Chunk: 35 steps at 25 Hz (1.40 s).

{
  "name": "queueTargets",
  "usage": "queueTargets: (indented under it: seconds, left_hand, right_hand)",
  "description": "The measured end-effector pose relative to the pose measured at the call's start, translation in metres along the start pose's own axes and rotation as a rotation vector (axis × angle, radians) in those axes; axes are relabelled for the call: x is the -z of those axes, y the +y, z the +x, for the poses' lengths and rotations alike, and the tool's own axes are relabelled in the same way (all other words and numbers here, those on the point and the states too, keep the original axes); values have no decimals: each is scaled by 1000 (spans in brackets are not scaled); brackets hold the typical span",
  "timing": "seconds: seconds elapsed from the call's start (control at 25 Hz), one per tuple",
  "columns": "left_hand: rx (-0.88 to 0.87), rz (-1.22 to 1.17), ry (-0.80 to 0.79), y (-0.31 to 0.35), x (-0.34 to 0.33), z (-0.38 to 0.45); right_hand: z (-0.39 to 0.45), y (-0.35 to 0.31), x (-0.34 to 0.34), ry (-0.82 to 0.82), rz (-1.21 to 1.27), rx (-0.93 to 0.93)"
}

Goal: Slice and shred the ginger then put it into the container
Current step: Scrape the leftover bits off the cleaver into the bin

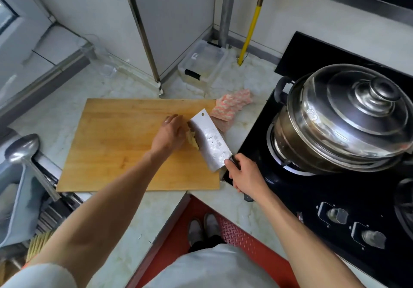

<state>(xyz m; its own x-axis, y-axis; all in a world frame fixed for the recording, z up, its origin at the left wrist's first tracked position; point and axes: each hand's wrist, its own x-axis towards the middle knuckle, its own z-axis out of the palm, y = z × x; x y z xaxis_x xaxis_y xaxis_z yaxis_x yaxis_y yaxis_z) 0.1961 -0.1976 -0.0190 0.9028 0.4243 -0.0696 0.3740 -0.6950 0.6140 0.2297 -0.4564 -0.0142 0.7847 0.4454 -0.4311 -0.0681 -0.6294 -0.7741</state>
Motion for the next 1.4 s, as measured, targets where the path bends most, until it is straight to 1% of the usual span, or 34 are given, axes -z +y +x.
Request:
queueTargets:
  seconds: [0.08, 0.2, 0.28, 0.36, 0.48, 0.56, 0.6, 0.72, 0.84, 0.92, 0.96, 1.16, 1.4]
  left_hand:
    - [-56, 73, -53, 4, -4, 12]
    - [-93, 142, -39, 10, -19, -2]
    - [-123, 142, -36, 6, -29, -19]
    - [-73, 64, 1, 5, -30, -29]
    - [64, -80, 91, 5, -20, -29]
    - [94, -66, 86, 0, -15, -21]
    - [91, -30, 54, -2, -14, -17]
    - [27, 101, -46, -4, -13, -8]
    - [-91, 224, -75, 5, -14, -18]
    - [-169, 190, -78, 5, -14, -25]
    - [-164, 146, -62, 3, -14, -22]
    - [71, 6, 26, -2, -24, -15]
    - [172, -173, 136, 34, -61, -51]
  right_hand:
    - [-2, 2, 1, 17, -8, -1]
    - [-2, 7, 1, 66, -7, -15]
    - [-2, 7, 0, 83, 14, -38]
    - [-3, 6, 0, 77, 23, -44]
    - [-2, 2, 3, 81, 42, -31]
    - [0, 0, 3, 80, 40, -27]
    - [1, -1, 2, 70, 36, -28]
    - [-2, 1, -1, 43, 26, -32]
    - [-3, 6, -1, 46, 19, -36]
    - [-2, 7, -2, 60, 20, -26]
    - [-1, 7, -2, 68, 22, -22]
    - [-6, 12, -4, 78, 19, -25]
    - [-19, 11, -29, 46, 11, -27]
